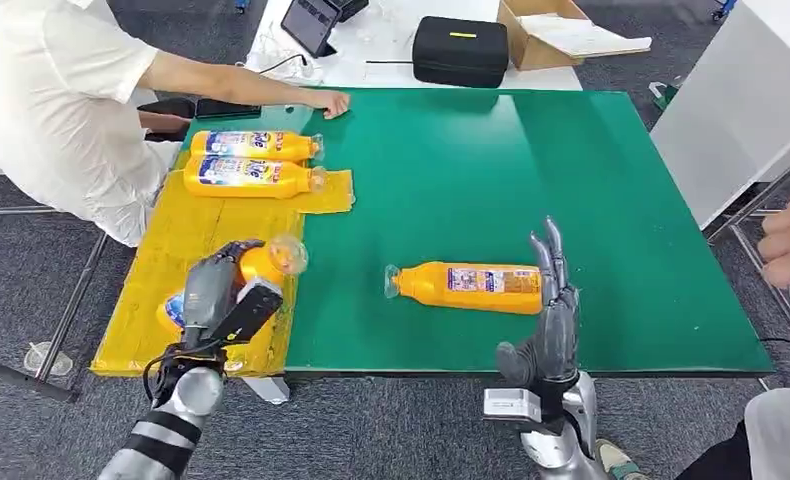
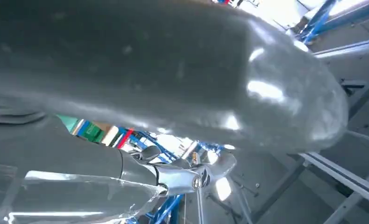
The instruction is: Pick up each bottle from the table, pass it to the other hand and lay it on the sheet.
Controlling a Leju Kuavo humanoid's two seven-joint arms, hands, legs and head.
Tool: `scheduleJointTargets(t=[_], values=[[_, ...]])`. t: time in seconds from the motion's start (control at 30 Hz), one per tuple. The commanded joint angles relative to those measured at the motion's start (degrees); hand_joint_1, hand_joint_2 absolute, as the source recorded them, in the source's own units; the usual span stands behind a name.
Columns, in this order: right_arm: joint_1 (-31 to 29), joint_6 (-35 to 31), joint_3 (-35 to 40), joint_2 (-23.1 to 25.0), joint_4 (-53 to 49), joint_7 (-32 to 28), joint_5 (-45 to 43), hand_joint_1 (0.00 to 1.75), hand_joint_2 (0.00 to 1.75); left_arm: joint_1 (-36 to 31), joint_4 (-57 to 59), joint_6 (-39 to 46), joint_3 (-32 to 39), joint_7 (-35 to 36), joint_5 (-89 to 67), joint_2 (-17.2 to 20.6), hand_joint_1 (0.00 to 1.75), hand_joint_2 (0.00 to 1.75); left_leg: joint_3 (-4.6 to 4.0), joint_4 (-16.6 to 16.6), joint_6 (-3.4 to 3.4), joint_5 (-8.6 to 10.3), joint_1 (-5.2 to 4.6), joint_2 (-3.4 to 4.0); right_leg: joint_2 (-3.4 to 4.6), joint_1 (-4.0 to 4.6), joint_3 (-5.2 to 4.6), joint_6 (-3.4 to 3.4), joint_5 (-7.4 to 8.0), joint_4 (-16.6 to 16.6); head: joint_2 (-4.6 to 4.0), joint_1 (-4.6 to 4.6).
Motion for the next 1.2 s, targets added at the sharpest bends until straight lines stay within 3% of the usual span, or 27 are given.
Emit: scheduleJointTargets(t=[0.03,0.07,0.1,0.13,0.17,0.2,0.23,0.27,0.67,0.87,0.93,1.0,1.2], values=[[-3.4,0.1,1.8,-1.7,6.6,-0.1,-1.6,0.00,0.00,-10.2,22.4,-3.4,-6.2,5.3,-8.9,3.6,1.75,1.75,0.28,-0.1,0.03,-0.04,-0.02,0.05,0.00,0.01,0.26,-0.06,-0.02,-0.1,0.00,0.00],[-3.8,0.5,2.0,-1.8,7.1,-0.1,-2.1,0.00,0.00,-10.7,23.5,-4.7,-6.6,5.5,-9.4,3.8,1.40,1.75,0.42,-0.1,0.04,-0.06,-0.03,0.08,0.00,0.01,0.38,-0.10,-0.05,-0.1,0.00,0.02],[-4.3,-0.1,2.6,-2.2,7.4,-0.1,-2.6,0.00,0.00,-11.3,25.0,-6.8,-7.0,5.0,-9.8,3.7,1.52,1.75,0.52,-0.1,0.05,-0.08,-0.05,0.10,0.01,0.00,0.45,-0.12,-0.08,-0.1,0.00,0.00],[-4.6,-0.1,2.8,-2.3,7.6,-0.1,-2.8,0.00,0.00,-11.4,25.4,-7.5,-7.3,4.7,-9.9,3.7,1.50,1.75,0.35,-0.1,0.03,-0.05,-0.02,0.11,0.05,0.02,0.31,-0.08,-0.02,-0.1,0.00,0.00],[-5.1,-0.2,3.3,-2.3,8.0,-0.1,-3.1,0.00,0.00,-11.6,26.1,-8.3,-7.4,4.1,-9.9,3.7,1.08,1.75,0.42,-0.1,0.05,-0.07,-0.05,0.13,0.06,0.00,0.36,-0.09,-0.04,-0.1,0.00,0.00],[-5.4,-0.3,3.6,-2.4,8.2,-0.1,-3.4,0.00,0.00,-11.7,26.7,-9.3,-7.6,3.7,-10.0,3.5,0.96,1.75,0.34,-0.1,0.03,-0.06,-0.03,0.19,0.13,0.01,0.26,-0.07,-0.01,-0.1,0.00,0.00],[-5.7,0.0,3.9,-2.5,8.5,-0.1,-3.4,0.00,0.00,-11.7,27.0,-10.0,-8.1,3.3,-10.3,3.5,0.10,1.75,0.47,-0.1,0.05,-0.09,-0.05,0.23,0.14,-0.01,0.36,-0.09,-0.04,-0.1,0.00,-0.02],[-6.1,0.2,4.1,-2.3,9.0,-0.1,-3.6,0.00,0.00,-11.8,27.7,-11.5,-8.2,3.4,-10.1,3.4,0.00,1.75,0.40,-0.1,0.04,-0.07,-0.05,0.18,0.10,-0.01,0.29,-0.07,-0.03,0.0,0.00,0.00],[-8.2,-0.1,7.7,-2.6,12.7,-0.1,-6.1,0.00,0.00,-13.4,29.8,-19.8,-13.2,0.4,-12.4,5.3,0.00,1.75,0.48,-0.1,0.05,-0.09,-0.04,0.20,0.14,0.00,0.41,-0.09,-0.05,0.0,0.00,0.00],[-9.5,-0.3,8.8,-2.6,15.9,-0.1,-6.1,0.00,0.00,-13.3,27.4,-15.9,-14.2,-1.7,-12.4,5.7,0.00,1.75,0.58,-0.1,0.06,-0.09,-0.05,0.16,0.14,-0.01,0.50,-0.08,-0.04,0.0,0.00,-0.02],[-10.4,0.0,6.8,-1.7,22.6,1.1,1.7,0.00,0.00,-12.1,24.9,-13.2,-13.6,-3.2,-11.0,5.8,0.00,1.75,0.63,-0.1,0.07,-0.09,-0.05,0.11,0.10,-0.01,0.56,-0.09,-0.06,0.0,0.00,0.00],[-12.3,-0.8,6.5,-2.6,30.0,6.7,14.8,0.00,0.00,-10.6,21.0,-12.4,-12.9,-4.3,-8.7,5.8,0.00,1.75,0.65,-0.2,0.07,-0.07,-0.03,0.09,0.09,0.01,0.61,-0.08,-0.04,-0.1,0.00,0.02],[-13.1,-1.6,5.5,-2.7,33.3,5.5,15.3,0.00,0.00,-9.9,18.3,-12.0,-12.8,-4.0,-7.9,5.5,0.00,1.75,0.36,0.0,0.06,-0.04,-0.01,-0.12,-0.13,0.02,0.38,-0.06,-0.09,0.0,0.00,0.02]])
